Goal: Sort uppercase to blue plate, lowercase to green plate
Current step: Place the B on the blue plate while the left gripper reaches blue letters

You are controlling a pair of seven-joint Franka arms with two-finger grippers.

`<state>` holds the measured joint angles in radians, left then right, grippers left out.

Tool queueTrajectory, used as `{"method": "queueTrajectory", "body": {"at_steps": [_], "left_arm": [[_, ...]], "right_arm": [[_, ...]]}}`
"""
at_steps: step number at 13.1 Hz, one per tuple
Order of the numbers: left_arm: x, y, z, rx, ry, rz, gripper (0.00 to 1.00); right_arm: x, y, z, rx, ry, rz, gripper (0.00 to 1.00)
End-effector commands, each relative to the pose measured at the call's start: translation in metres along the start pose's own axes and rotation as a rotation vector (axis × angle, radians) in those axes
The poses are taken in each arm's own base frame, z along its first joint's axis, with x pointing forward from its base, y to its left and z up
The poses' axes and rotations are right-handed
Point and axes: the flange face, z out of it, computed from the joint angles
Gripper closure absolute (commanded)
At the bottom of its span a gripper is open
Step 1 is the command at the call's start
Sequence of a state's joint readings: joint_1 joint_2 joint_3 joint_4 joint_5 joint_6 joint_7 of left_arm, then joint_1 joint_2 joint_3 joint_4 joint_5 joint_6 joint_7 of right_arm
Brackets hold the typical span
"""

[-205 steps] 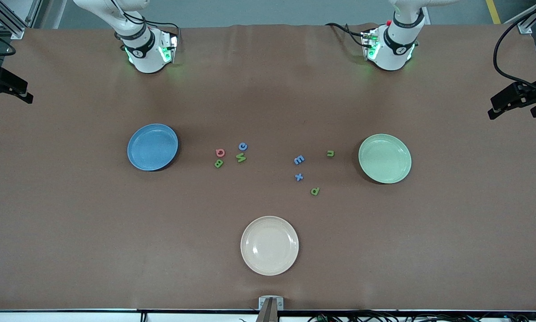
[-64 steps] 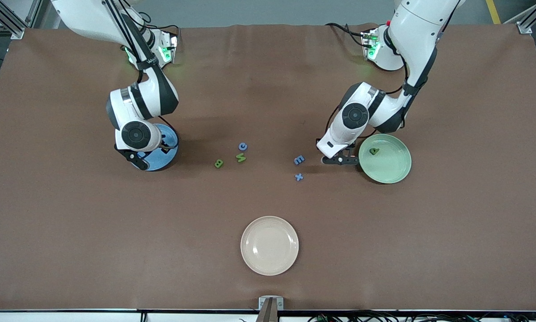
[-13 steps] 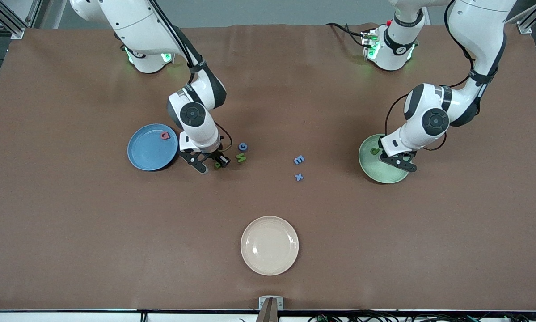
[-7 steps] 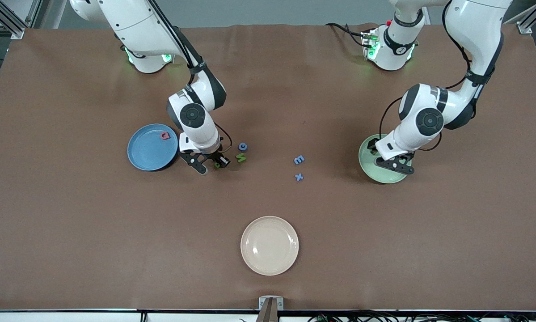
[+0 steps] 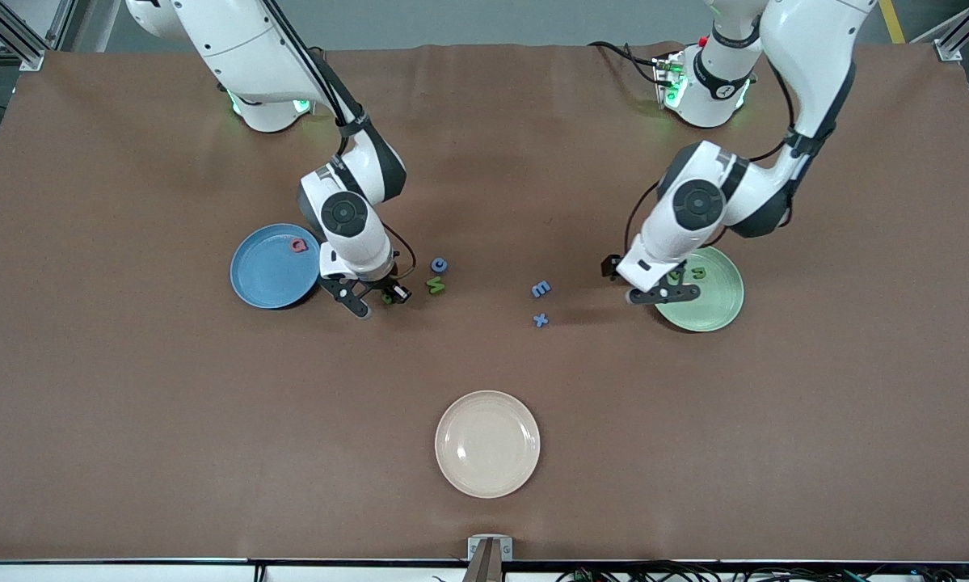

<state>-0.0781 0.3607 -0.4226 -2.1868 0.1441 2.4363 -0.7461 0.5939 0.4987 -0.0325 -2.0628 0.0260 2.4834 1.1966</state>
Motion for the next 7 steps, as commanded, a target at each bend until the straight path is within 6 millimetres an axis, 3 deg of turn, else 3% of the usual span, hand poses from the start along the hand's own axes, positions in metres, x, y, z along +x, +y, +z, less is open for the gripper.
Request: {"method": "queueTrajectory", "body": {"at_steps": [1,4,7], "left_arm": [[0.000,0.052,0.009,-0.023,-0.002,-0.139,0.00],[-0.002,0.101,0.013,-0.060,-0.003,-0.267,0.00],[0.000,0.134,0.030,-0.070,-0.004,-0.375,0.00]], "right_arm": [[0.025,0.030,-0.042,-0.096,-0.072,-0.095,1.00],[0.044,0.059,-0.086,-0.146,-0.118,-0.161,1.00],[0.075,0.117,-0.086,-0.218,-0.132,-0.196,1.00]]}}
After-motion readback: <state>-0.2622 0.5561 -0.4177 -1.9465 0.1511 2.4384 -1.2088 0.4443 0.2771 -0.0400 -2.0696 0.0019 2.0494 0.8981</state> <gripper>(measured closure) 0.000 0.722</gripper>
